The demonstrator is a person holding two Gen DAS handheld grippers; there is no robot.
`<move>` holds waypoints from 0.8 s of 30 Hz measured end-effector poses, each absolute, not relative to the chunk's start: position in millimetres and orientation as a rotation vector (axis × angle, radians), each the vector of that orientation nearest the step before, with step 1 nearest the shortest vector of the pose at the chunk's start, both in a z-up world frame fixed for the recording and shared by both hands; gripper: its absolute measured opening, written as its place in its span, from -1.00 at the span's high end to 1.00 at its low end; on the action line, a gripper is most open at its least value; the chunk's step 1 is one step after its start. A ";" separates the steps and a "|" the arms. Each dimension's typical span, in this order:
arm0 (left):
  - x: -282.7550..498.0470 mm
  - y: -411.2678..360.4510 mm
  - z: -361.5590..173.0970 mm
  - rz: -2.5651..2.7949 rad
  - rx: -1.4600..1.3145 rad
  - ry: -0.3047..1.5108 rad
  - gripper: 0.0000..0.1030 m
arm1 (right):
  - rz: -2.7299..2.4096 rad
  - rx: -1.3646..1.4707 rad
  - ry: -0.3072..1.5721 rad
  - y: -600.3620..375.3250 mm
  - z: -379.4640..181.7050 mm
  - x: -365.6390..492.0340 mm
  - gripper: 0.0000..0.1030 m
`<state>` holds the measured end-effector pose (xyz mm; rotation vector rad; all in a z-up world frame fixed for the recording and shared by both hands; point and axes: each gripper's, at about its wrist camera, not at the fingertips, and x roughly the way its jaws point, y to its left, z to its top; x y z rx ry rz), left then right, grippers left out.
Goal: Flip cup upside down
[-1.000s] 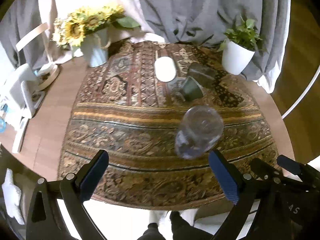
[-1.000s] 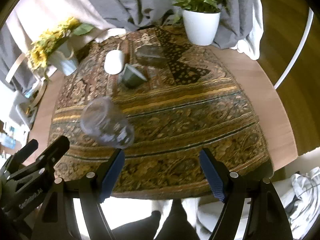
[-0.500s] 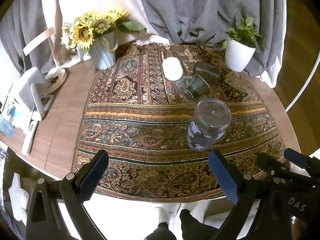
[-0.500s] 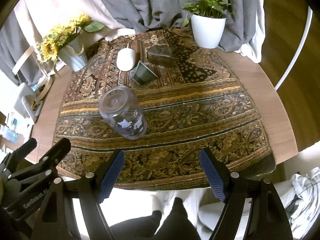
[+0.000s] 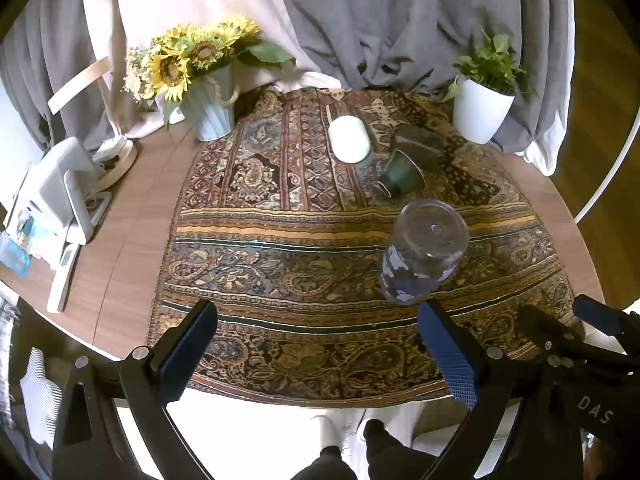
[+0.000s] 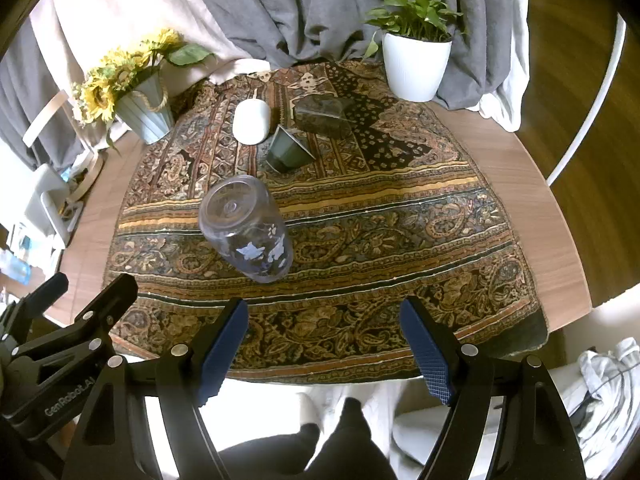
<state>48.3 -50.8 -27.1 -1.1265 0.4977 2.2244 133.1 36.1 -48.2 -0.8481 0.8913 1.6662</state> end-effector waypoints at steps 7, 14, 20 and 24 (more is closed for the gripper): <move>48.3 -50.8 -27.3 2.220 -1.124 0.499 -0.98 | 1.666 -0.850 0.891 36.6 -48.1 133.1 -0.52; 48.4 -50.8 -28.1 2.215 -1.124 0.504 -0.98 | 1.663 -0.850 0.890 37.1 -48.9 133.6 -0.52; 48.4 -51.0 -28.0 2.210 -1.121 0.504 -0.98 | 1.662 -0.852 0.887 37.3 -48.8 134.0 -0.52; 48.2 -50.9 -28.2 2.208 -1.121 0.506 -0.98 | 1.663 -0.852 0.885 37.3 -48.9 134.1 -0.52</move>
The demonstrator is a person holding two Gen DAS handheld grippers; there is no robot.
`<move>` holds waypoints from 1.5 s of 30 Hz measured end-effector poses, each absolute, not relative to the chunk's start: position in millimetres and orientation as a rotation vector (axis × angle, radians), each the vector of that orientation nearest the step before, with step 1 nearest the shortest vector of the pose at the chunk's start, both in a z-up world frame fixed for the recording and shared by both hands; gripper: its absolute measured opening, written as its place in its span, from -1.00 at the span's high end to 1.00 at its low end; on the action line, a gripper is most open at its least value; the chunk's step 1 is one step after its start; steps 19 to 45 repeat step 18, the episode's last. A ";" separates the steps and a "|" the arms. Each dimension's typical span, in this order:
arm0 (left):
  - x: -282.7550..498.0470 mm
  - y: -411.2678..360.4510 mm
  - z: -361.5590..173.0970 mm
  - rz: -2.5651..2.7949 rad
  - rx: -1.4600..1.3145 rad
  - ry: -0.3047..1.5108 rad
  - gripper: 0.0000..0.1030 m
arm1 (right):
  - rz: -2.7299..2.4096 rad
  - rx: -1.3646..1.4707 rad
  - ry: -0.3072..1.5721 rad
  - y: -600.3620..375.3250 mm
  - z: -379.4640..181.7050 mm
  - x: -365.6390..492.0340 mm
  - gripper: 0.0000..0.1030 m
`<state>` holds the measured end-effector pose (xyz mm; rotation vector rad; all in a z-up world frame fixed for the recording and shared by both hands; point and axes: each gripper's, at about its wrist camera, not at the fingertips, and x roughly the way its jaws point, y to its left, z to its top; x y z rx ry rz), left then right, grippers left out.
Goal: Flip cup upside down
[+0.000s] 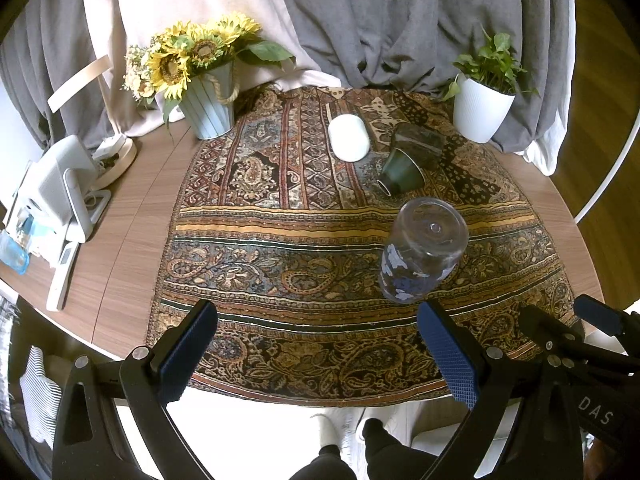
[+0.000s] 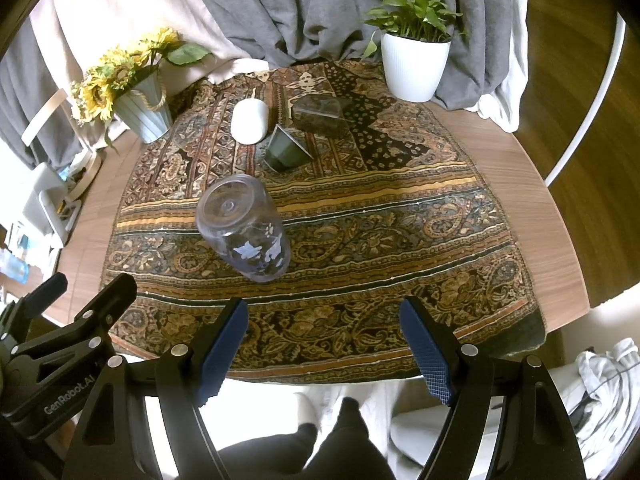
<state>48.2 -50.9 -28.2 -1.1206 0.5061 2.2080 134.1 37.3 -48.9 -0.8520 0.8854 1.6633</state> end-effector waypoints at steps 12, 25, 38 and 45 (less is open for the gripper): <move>48.1 -50.9 -29.1 2.201 -1.119 0.507 -0.98 | 1.662 -0.853 0.886 37.2 -49.0 134.0 -0.52; 47.5 -50.5 -30.4 2.202 -1.124 0.508 -0.98 | 1.662 -0.854 0.885 37.2 -49.0 133.9 -0.52; 47.5 -50.5 -30.4 2.202 -1.124 0.508 -0.98 | 1.662 -0.854 0.885 37.2 -49.0 133.9 -0.52; 47.5 -50.5 -30.4 2.202 -1.124 0.508 -0.98 | 1.662 -0.854 0.885 37.2 -49.0 133.9 -0.52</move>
